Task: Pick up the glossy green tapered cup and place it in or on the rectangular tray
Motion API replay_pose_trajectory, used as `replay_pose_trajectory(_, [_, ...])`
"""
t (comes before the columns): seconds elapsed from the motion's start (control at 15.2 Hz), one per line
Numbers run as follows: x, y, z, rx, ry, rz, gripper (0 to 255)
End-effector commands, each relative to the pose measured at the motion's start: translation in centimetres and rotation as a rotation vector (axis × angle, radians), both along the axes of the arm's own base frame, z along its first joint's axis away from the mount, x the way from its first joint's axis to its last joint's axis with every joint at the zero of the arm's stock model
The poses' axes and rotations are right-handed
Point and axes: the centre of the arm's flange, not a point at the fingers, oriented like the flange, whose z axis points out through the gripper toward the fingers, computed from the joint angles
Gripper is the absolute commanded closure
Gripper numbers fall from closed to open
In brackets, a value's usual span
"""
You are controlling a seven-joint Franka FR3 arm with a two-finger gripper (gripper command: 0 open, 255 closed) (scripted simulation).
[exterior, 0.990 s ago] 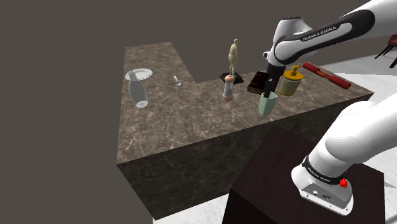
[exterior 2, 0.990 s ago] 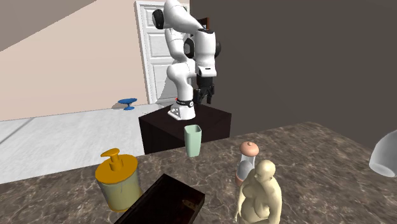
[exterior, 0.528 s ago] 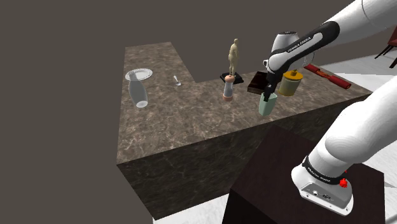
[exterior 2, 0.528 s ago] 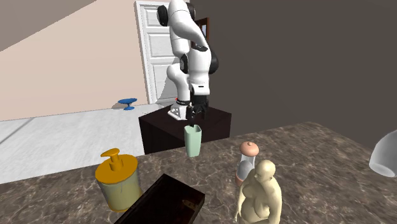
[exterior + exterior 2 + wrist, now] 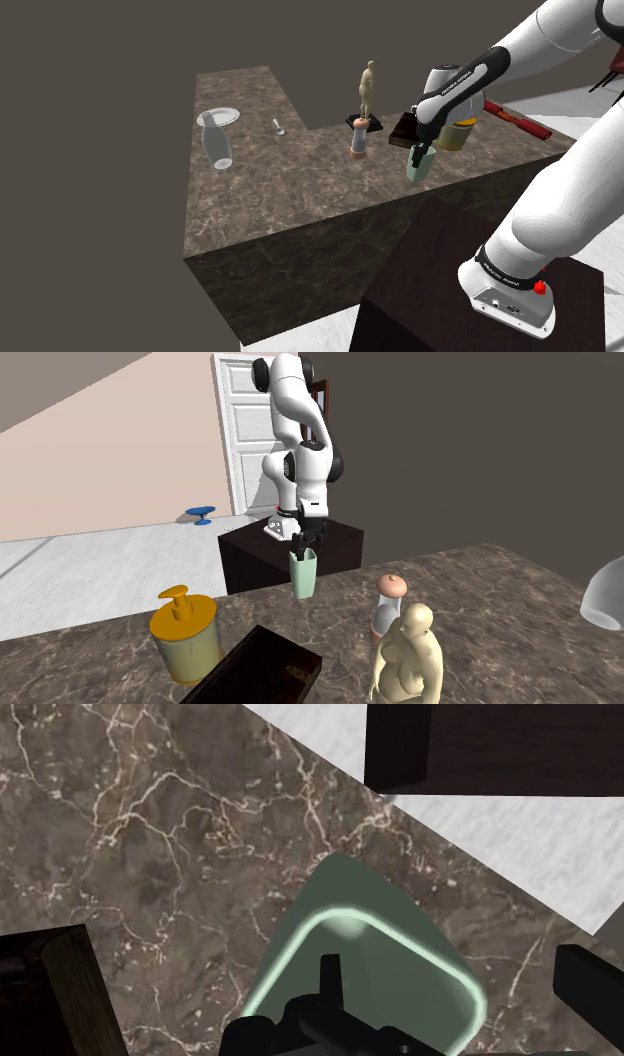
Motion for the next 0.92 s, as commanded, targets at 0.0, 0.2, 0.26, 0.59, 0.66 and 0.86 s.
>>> replay_pose_trajectory(0.0, [-0.06,-0.02,-0.33,-0.001,-0.001,0.000,0])
replay_pose_trajectory(0.2, [-0.05,-0.02,-0.33,-0.001,-0.001,0.000,0])
replay_pose_trajectory(0.26, [-0.05,-0.02,-0.33,-0.001,-0.001,0.000,0])
replay_pose_trajectory(0.59, [-0.06,-0.02,-0.33,-0.001,-0.001,0.000,255])
replay_pose_trajectory(0.66, [-0.06,-0.02,-0.33,-0.001,-0.001,0.000,255])
replay_pose_trajectory(0.86, [-0.06,-0.03,-0.32,-0.001,-0.001,0.000,255])
